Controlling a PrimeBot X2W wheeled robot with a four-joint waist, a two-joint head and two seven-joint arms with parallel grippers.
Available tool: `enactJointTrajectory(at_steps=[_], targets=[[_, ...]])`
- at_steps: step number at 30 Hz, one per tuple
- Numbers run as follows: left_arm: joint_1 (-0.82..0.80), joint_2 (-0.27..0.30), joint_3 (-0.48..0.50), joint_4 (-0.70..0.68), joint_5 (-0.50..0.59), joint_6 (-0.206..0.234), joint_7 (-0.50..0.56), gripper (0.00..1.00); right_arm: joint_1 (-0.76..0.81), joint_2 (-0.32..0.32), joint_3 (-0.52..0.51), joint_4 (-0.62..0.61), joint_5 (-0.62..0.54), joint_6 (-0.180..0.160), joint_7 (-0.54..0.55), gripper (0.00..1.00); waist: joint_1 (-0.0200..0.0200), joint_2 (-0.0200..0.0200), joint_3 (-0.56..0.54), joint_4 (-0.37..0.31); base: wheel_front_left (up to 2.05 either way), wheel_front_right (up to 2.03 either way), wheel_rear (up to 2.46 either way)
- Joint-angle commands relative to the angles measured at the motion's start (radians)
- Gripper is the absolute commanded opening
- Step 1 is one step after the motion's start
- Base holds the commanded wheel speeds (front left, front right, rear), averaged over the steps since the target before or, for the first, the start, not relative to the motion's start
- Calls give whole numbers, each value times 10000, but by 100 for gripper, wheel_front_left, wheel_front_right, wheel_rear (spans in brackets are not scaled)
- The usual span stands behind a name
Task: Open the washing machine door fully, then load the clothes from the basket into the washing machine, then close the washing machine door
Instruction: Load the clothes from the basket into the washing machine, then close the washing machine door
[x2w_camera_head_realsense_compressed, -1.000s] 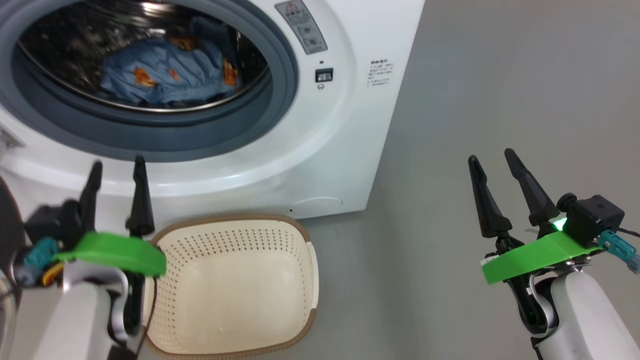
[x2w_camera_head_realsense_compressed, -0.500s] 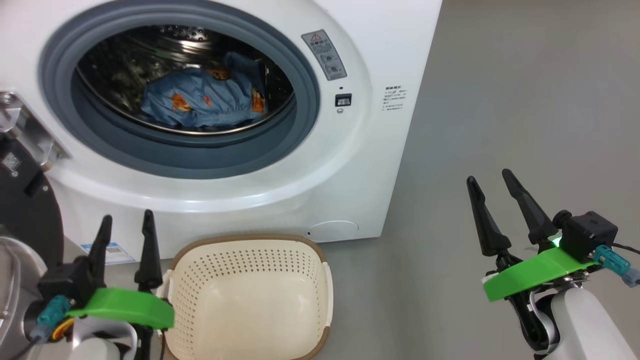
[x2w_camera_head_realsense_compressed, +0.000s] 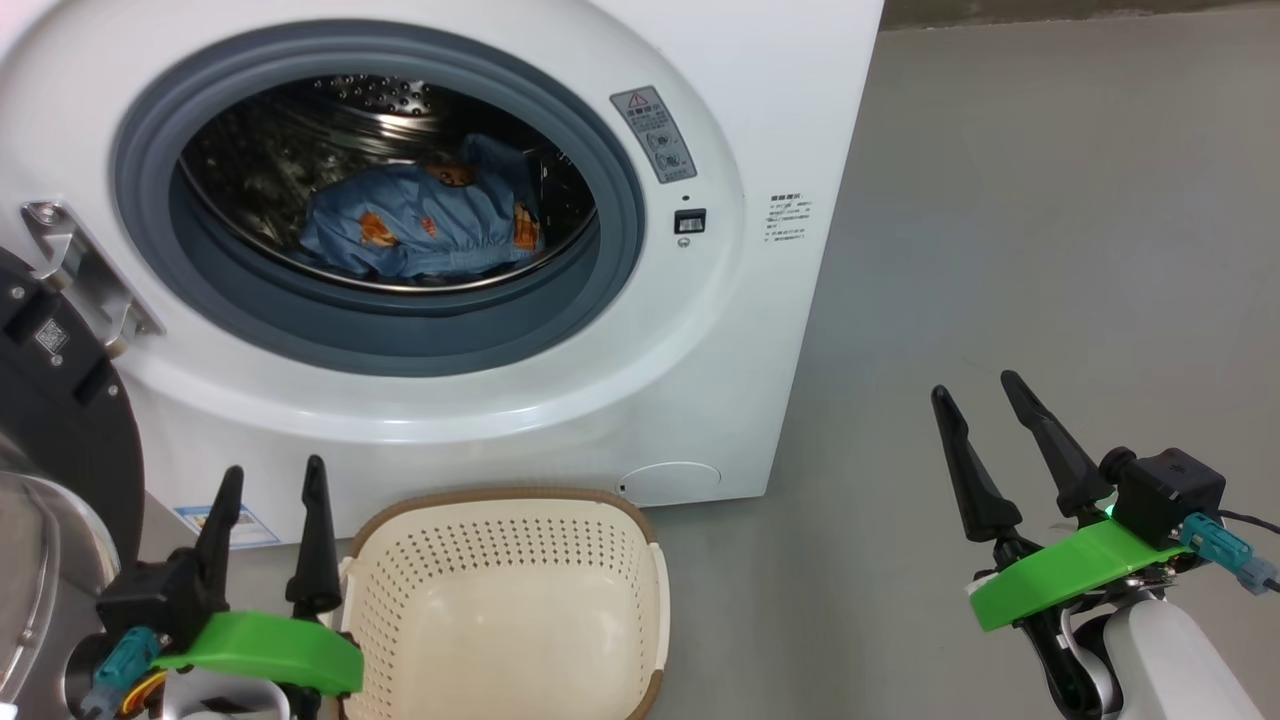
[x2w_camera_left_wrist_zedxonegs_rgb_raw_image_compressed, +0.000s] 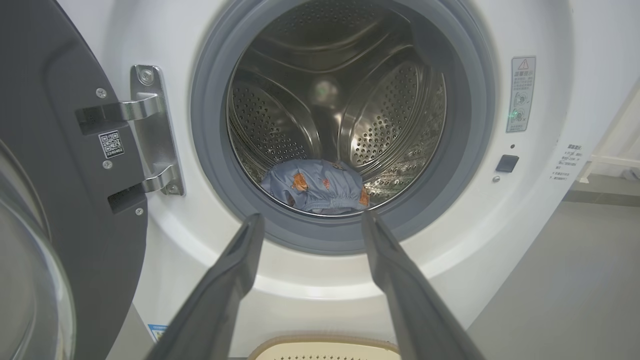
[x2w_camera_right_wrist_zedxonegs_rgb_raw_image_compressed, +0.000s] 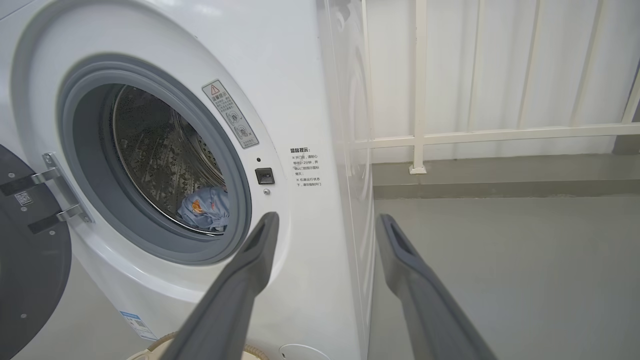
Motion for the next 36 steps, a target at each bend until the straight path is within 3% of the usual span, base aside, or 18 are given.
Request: enactJointTrajectory(at_steps=[1,36], targets=[[-41,162,367,-255,101,-28,-62,100,23,-108,244,-217,39,16,-48,100,0,0,-19,-8,0,0,0],[-31,22,699,-191,160,-369,-63,100,5,-103,286,-218,10,16,-48,100,0,0,-36,-45,0,0,0]])
